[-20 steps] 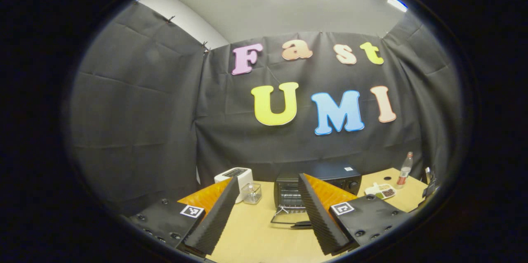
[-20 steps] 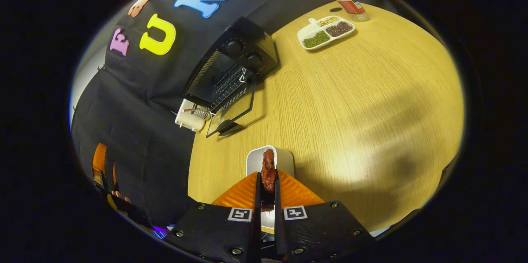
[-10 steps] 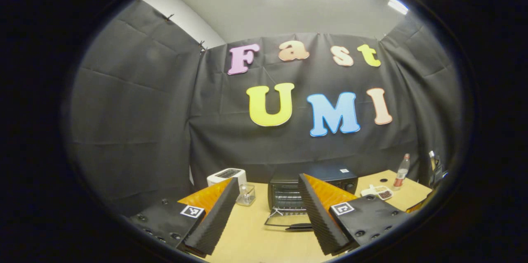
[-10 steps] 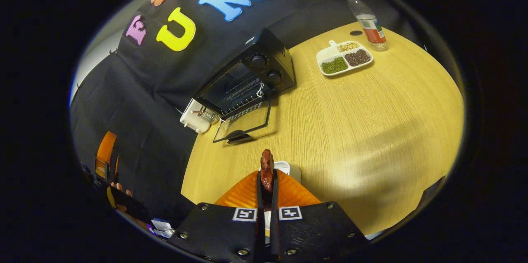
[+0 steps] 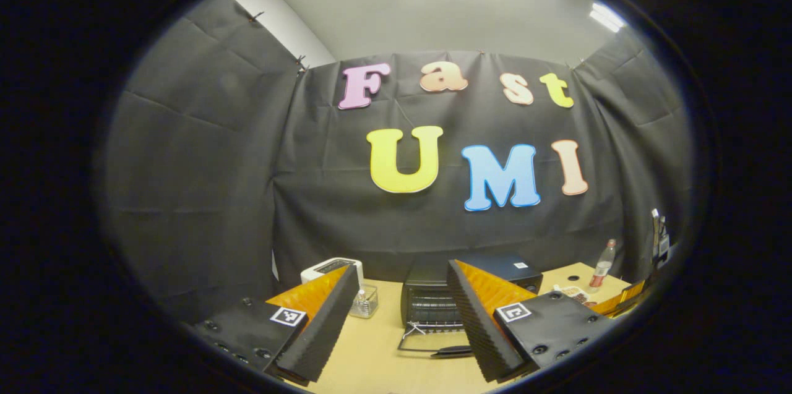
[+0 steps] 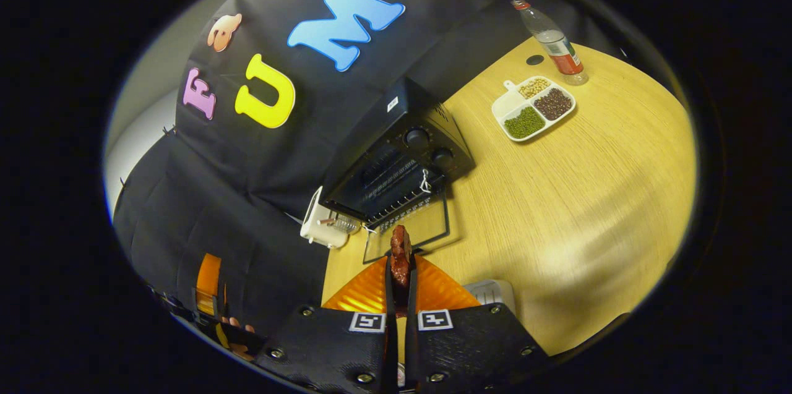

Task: Open the electric oven with the left hand, put the food in, and close the electric oven.

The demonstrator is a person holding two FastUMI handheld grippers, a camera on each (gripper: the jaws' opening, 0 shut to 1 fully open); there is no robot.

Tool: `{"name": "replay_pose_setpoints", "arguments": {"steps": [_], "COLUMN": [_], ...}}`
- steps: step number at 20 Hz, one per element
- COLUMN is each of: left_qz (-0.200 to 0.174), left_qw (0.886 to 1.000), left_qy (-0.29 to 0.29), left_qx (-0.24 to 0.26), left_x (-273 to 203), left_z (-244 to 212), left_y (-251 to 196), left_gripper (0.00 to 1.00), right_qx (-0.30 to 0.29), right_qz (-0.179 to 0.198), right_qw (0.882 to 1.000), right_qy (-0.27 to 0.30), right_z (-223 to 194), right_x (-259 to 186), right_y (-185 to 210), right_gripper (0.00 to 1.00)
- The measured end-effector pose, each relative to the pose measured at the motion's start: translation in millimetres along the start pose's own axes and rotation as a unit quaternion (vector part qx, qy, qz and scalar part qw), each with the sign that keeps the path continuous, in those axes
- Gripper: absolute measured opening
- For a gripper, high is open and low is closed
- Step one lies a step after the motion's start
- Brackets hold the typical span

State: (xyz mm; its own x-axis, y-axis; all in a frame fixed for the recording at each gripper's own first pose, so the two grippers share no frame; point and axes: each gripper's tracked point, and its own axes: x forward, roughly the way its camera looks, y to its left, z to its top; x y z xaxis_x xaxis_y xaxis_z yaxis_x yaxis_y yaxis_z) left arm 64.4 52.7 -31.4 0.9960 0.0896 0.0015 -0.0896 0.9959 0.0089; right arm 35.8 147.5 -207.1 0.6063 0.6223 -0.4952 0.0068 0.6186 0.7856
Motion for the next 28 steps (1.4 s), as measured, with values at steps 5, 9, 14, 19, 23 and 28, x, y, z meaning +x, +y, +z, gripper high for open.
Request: {"name": "replay_pose_setpoints", "arguments": {"steps": [5, 9, 14, 19, 23, 28], "left_qz": [0.003, 0.009, 0.018, 0.027, 0.039, 0.056], "left_qw": [1.000, 1.000, 1.000, 0.999, 0.999, 0.997], "left_qy": [0.002, 0.007, 0.014, 0.021, 0.032, 0.052], "left_qx": [-0.004, 0.003, 0.007, 0.015, 0.016, 0.023], "left_x": [20, 31, 45, 58, 66, 64], "left_z": [-5, -12, -19, -31, -40, -57], "left_y": [28, 56, 91, 117, 137, 167], "left_gripper": [1.00, 1.00, 1.00, 1.00, 1.00, 1.00], "right_qx": [0.026, 0.039, 0.051, 0.046, 0.046, 0.056], "right_qz": [0.017, 0.025, 0.029, 0.030, 0.024, 0.031], "right_qw": [0.999, 0.998, 0.996, 0.994, 0.994, 0.990], "right_qy": [-0.029, -0.045, -0.072, -0.091, -0.100, -0.129], "right_z": [13, 15, 18, 24, 25, 40], "right_x": [36, 71, 116, 161, 197, 234], "right_y": [28, 42, 53, 63, 62, 61], "right_gripper": [0.05, 0.05, 0.05, 0.05, 0.05, 0.05]}}
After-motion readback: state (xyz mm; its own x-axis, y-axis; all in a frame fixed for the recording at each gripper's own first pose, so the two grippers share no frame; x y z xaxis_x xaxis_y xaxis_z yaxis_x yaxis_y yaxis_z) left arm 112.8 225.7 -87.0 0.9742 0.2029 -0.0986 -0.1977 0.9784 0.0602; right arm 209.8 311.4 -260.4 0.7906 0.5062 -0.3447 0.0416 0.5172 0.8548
